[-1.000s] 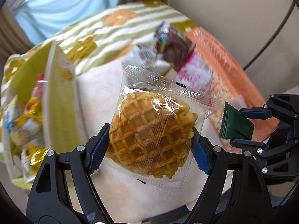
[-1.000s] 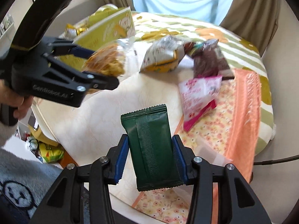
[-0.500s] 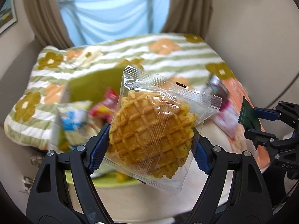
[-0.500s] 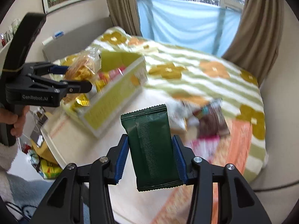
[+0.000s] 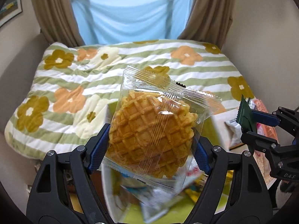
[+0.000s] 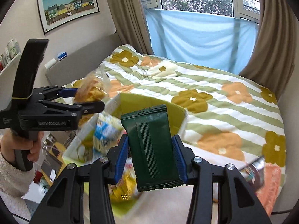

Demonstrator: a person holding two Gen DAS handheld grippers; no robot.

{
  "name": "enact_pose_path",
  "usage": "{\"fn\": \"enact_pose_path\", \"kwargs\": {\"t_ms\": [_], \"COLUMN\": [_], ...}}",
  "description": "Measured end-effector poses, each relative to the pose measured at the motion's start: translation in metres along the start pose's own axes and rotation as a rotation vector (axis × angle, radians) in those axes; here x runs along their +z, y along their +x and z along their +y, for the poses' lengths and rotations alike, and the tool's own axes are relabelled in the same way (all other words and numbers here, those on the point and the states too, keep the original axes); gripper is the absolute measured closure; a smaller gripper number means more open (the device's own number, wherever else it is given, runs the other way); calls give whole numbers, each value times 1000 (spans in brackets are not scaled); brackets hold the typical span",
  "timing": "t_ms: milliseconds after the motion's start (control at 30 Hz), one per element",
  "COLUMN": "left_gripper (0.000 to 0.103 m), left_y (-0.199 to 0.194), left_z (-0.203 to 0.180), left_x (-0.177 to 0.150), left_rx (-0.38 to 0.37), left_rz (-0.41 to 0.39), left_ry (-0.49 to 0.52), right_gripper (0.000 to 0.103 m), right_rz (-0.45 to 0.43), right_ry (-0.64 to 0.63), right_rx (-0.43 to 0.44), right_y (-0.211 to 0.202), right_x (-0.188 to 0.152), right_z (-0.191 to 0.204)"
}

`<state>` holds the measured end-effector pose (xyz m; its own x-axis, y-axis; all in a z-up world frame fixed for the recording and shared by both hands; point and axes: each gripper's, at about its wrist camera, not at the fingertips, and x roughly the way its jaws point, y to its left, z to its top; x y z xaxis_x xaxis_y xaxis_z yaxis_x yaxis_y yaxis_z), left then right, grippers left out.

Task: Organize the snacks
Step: 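Drop the waffle into the green box with the left tool while the right drops the green bar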

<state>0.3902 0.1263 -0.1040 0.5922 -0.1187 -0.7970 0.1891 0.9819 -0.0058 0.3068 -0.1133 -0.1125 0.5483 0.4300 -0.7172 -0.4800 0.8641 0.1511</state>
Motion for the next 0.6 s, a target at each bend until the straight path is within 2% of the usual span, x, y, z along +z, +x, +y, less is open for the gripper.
{"fn": "enact_pose_path", "kwargs": {"t_ms": [233,333,367,400,500,600], "left_gripper": [25,19,10,0,0,0], "left_y": [70,87,90,92,95,92], "left_z": [39,44,43,43,46,52], "left_x": [17,18,16,14,6,-9], "left_rx": [-86,-128,-131,-129,-92,-56], "left_rz": [131,153,156,157,161,174], "left_ry": [-17,-25,-21,-16,-22,-78], "right_gripper": [60,60,60,60,60,60], "right_rz": [53,83,94,106,131,146], "right_ry": [55,63,66,71,91,111], "right_rx": [-42,-63,-65,-67,-64,-41], "right_y": [51,66,71,77,90,97], "right_x": [24,24,24,24,24,21], "right_z": [14,15,15,14,9,4]}}
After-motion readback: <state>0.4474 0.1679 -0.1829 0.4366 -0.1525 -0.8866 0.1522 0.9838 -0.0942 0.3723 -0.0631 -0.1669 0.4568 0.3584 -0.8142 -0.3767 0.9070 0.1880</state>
